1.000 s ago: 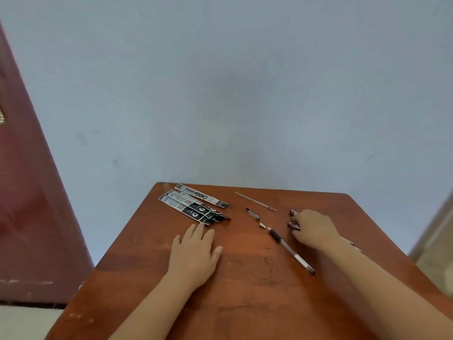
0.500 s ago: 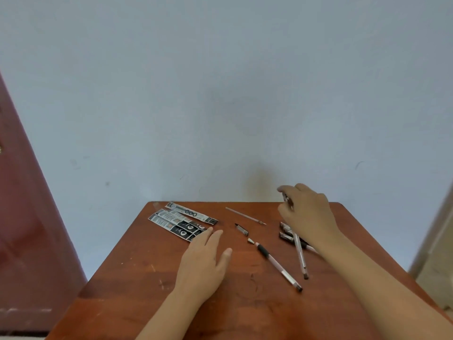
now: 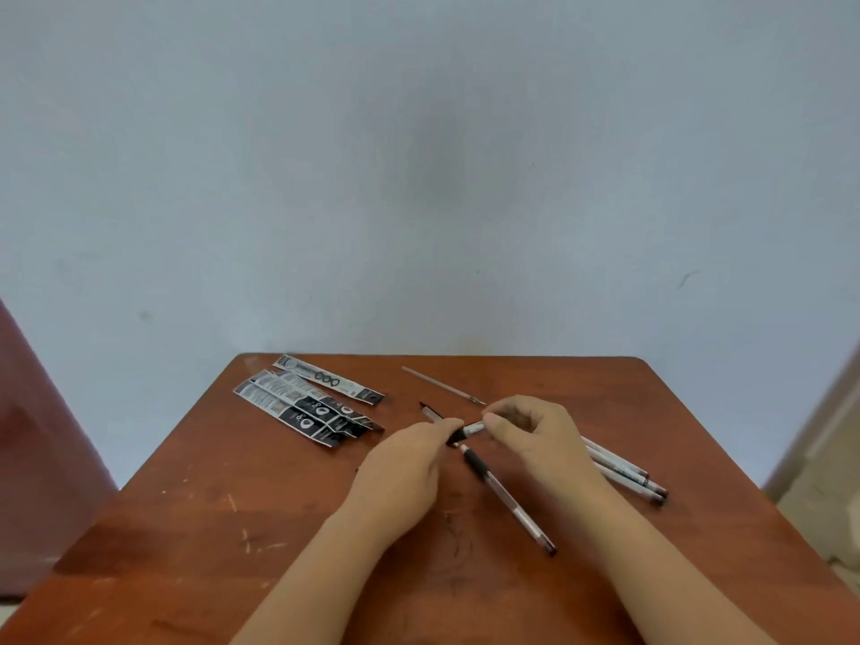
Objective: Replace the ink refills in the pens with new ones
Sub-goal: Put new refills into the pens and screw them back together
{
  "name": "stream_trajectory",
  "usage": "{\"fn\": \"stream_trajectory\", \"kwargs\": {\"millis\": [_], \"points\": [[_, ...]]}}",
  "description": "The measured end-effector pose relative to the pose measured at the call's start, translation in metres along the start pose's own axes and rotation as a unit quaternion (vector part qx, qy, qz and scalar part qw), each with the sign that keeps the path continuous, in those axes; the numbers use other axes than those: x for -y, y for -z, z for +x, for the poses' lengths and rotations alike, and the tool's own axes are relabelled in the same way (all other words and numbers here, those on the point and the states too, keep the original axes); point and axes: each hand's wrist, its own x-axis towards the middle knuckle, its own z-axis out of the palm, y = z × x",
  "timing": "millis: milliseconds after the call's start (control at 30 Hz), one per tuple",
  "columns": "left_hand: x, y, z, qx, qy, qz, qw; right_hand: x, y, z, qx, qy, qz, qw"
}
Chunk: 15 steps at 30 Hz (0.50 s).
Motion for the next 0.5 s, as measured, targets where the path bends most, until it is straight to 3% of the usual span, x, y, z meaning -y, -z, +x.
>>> {"fn": "stream_trajectory", "kwargs": {"millis": [233, 500], "points": [[0.021, -0.005, -0.004, -0.026, -0.078, 0.063, 0.995, -0.009, -0.002, -0.002, 0.089, 0.043, -0.055, 0.994], [0.026, -0.007, -0.004, -0.007, -0.027, 0.048, 0.998, -0.008, -0.008, -0.006, 0.099, 0.068, -0.11, 0.987]]}}
